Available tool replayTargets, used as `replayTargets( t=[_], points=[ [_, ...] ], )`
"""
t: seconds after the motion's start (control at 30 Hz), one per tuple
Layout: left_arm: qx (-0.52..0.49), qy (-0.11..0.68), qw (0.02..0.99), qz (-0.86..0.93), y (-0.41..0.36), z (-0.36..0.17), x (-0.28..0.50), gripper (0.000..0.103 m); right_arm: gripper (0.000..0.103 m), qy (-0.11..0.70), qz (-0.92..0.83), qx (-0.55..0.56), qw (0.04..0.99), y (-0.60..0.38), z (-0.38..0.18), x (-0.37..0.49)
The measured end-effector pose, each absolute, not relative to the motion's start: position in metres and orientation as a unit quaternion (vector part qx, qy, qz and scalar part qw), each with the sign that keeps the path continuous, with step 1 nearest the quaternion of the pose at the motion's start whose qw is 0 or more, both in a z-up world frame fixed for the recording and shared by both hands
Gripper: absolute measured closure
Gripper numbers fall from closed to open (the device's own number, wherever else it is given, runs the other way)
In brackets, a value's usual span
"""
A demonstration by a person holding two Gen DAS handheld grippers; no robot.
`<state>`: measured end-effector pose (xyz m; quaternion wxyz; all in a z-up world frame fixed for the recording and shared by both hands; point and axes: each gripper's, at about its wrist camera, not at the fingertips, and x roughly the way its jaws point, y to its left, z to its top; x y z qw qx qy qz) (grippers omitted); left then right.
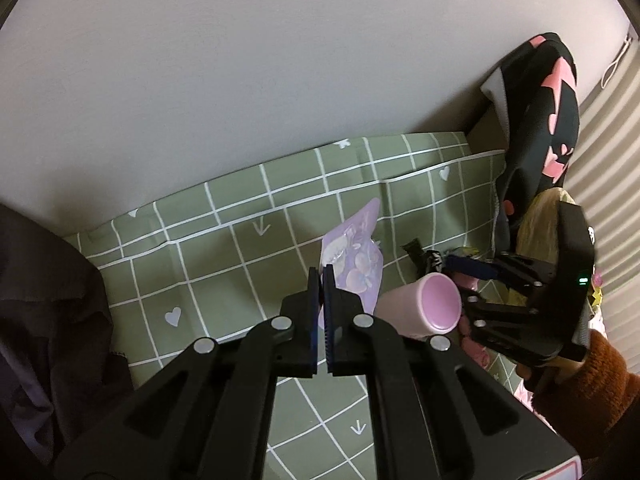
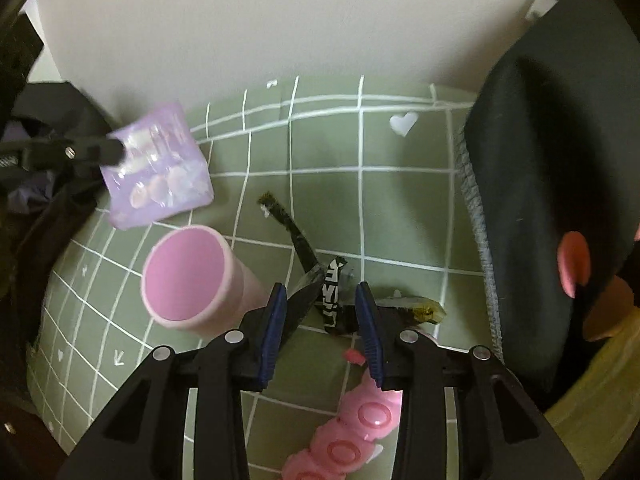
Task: Collect trash
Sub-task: 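Grasp the purple packet with the left gripper while the right grasps the black wrapper, then carry the purple packet and black wrapper over the green bag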
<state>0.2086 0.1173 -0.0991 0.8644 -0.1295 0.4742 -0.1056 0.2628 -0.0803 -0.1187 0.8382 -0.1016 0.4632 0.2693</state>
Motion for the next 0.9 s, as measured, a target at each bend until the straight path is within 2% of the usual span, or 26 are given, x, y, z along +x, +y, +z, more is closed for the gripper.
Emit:
replayTargets(
  t=[0.07, 0.1, 0.13, 0.23, 0.27, 0.3, 0.9],
  points=[
    [-0.130, 0.473, 0.864, -0.111, 0.115, -0.098, 0.208, 0.101, 0.069, 0.472, 0.267, -0.110, 0.833, -0.076, -0.125, 0.265],
    [-0.130, 0.474, 0.864, -0.112, 0.115, -0.097, 0.208, 0.101, 0.072, 0.475, 0.261, -0.116, 0.832, -0.075, -0.128, 0.265],
    [-0.131, 0.474, 0.863, -0.114, 0.114, -0.097, 0.209, 0.101, 0.079, 0.474, 0.256, -0.120, 0.834, -0.075, -0.130, 0.265],
    [-0.135, 0.472, 0.863, -0.116, 0.115, -0.096, 0.208, 0.101, 0.083, 0.478, 0.253, -0.099, 0.835, -0.080, -0.129, 0.264],
    [-0.135, 0.471, 0.864, -0.116, 0.115, -0.094, 0.208, 0.101, 0.090, 0.477, 0.254, -0.092, 0.836, -0.080, -0.126, 0.260],
    [-0.134, 0.469, 0.865, -0.116, 0.114, -0.093, 0.208, 0.101, 0.092, 0.474, 0.254, -0.087, 0.838, -0.084, -0.120, 0.255],
    [-0.081, 0.408, 0.893, -0.170, 0.049, -0.021, 0.191, 0.101, 0.092, 0.377, 0.210, -0.031, 0.902, -0.159, 0.009, 0.193]
  ],
)
